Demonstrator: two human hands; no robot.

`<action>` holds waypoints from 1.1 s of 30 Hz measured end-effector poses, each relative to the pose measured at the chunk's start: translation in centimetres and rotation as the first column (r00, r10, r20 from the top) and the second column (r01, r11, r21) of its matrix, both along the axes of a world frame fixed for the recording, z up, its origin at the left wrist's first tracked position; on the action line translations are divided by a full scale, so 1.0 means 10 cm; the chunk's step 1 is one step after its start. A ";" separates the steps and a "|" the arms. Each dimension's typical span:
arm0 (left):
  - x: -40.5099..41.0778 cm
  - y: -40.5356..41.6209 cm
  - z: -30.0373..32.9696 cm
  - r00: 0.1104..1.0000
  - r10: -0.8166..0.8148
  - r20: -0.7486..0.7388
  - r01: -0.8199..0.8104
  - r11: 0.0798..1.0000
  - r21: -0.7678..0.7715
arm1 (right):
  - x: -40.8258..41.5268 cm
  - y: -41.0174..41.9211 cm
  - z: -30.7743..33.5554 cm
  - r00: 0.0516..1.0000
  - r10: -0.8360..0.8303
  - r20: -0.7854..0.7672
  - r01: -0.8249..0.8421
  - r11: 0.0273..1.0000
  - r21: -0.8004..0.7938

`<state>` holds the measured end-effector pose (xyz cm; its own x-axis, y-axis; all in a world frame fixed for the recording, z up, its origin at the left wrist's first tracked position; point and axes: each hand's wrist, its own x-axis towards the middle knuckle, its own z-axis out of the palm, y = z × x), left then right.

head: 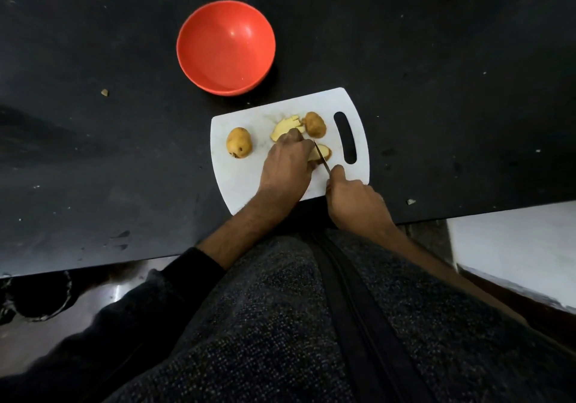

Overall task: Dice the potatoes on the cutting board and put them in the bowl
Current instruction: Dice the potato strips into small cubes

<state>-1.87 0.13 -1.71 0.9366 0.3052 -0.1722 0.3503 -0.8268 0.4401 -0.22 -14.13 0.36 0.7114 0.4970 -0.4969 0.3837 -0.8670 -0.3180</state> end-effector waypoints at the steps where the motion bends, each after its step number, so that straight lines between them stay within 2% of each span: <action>1: 0.00 -0.01 0.00 1.000 -0.006 0.003 0.006 1.000 0.013 | 0.00 0.01 -0.01 1.000 0.003 0.001 -0.003 1.000 -0.010; 8: 0.05 -0.03 -0.03 0.998 -0.062 -0.024 0.064 0.994 0.088 | 0.00 0.02 -0.03 0.998 0.052 0.018 -0.051 0.995 -0.083; 12: 0.06 -0.01 -0.07 0.998 -0.052 -0.035 0.054 0.997 0.050 | 0.03 0.10 -0.07 0.998 -0.013 -0.062 0.010 0.999 -0.042; 15: 0.06 -0.01 -0.08 0.999 -0.029 -0.030 0.030 0.999 0.018 | 0.05 0.11 -0.09 0.998 -0.013 -0.060 0.012 1.000 -0.028; 21: 0.03 -0.02 -0.07 0.999 -0.028 -0.020 0.029 0.999 0.013 | -0.12 -0.11 -0.02 0.984 -0.021 -0.179 -0.002 0.991 -0.132; 26: 0.01 0.00 -0.03 0.998 -0.052 -0.026 0.052 0.998 0.023 | -0.19 -0.23 0.03 0.985 -0.037 -0.171 0.026 0.998 -0.064; 33: -0.02 0.07 -0.02 0.995 -0.077 -0.066 0.077 0.997 0.009 | -0.05 -0.03 0.10 0.997 -0.050 -0.058 0.054 0.995 0.079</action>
